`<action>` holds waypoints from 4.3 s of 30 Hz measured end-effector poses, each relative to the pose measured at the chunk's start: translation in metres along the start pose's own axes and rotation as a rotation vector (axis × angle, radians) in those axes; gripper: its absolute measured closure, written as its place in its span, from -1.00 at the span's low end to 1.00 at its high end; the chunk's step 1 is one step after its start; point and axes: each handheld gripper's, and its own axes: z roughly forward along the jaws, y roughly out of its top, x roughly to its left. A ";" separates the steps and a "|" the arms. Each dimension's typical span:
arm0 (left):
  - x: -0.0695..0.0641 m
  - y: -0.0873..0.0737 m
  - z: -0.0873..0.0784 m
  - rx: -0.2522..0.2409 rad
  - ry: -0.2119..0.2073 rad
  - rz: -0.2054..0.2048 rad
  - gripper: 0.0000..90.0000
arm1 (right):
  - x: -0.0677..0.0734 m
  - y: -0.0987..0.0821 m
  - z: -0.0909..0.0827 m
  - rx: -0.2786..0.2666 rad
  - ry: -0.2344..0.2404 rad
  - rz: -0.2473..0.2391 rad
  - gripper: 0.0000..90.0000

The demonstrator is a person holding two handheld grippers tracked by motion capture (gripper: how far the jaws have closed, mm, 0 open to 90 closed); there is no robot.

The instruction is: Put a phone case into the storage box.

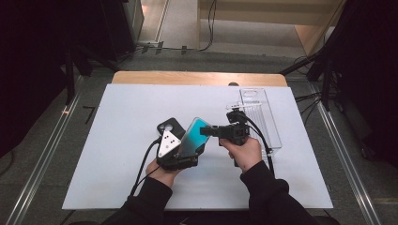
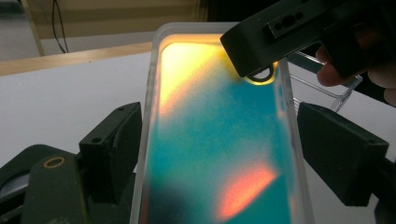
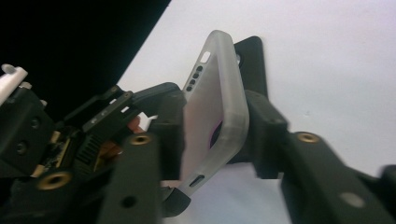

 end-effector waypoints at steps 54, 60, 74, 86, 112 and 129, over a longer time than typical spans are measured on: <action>0.030 0.049 -0.017 0.371 -0.304 -0.040 -0.49 | 0.012 0.002 -0.040 0.033 -0.063 -0.372 0.71; 0.030 0.058 -0.018 0.381 -0.358 0.015 -0.49 | 0.014 0.000 -0.045 0.058 -0.030 -0.451 0.71; 0.029 0.066 -0.023 0.386 -0.483 0.075 -0.44 | 0.017 -0.005 -0.042 0.188 0.132 -0.595 0.71; 0.025 0.064 -0.022 0.396 -0.546 0.111 -0.16 | 0.022 -0.008 -0.035 0.226 0.208 -0.667 0.71; 0.038 0.067 -0.024 0.414 -0.584 0.044 0.79 | 0.022 -0.008 -0.035 0.168 0.266 -0.652 0.17; 0.050 0.078 -0.032 0.407 -0.324 -0.126 0.79 | 0.012 -0.009 -0.031 -0.045 0.071 -0.529 -0.97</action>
